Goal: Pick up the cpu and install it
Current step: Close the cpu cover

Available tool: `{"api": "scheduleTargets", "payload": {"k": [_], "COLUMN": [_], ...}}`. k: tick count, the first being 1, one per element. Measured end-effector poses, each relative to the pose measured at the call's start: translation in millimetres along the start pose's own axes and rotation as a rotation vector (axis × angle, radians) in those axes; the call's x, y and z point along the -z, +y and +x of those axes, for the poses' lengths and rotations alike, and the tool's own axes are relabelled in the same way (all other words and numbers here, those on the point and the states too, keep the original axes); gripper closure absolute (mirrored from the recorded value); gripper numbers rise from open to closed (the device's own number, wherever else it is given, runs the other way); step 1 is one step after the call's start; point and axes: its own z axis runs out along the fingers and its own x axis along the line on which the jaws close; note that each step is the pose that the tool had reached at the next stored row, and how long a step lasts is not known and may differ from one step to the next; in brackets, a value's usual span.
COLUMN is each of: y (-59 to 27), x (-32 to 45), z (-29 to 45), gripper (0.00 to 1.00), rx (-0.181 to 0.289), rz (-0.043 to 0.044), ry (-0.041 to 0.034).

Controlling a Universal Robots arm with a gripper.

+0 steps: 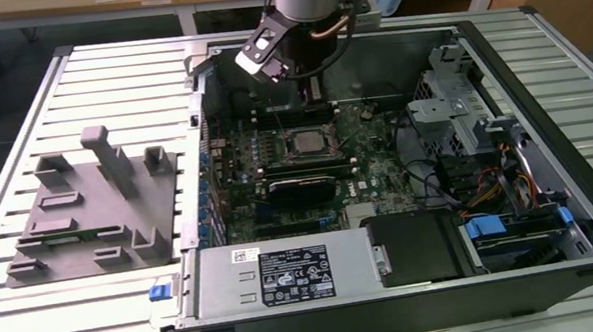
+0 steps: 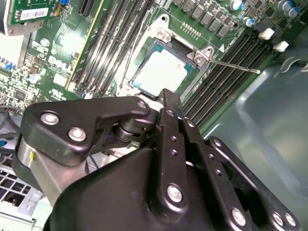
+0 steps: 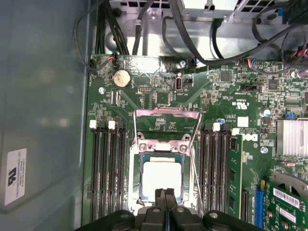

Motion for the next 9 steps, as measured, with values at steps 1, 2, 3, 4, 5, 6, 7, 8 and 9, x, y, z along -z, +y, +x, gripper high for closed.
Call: {"api": "scheduleTargets", "payload": {"k": [1,2,3,4,5,6,7,8,9], "y": [0.0,0.0,0.0,0.0,0.0,0.0,0.0,-0.1,-0.1], "x": [0.0,0.0,0.0,0.0,0.0,0.0,0.0,0.0,0.2], "z": [-0.3,-0.9,-1.6,-2.4,-3.4,-4.5,-5.3,-5.8,-5.9], "gripper": [0.89,0.89,0.89,0.89,0.89,0.89,0.89,0.89,0.89], "rx": [0.000,0.000,0.000,0.000,0.000,0.000,0.000,0.000,0.000], "rz": [-0.0001,-0.0001,0.0000,-0.0001,0.0000,0.0000,0.0000,0.0000,0.0000], "ry": [0.0002,0.0002,0.0001,0.0001,0.0000,0.0000,0.0000,0.0001,0.0000]}}
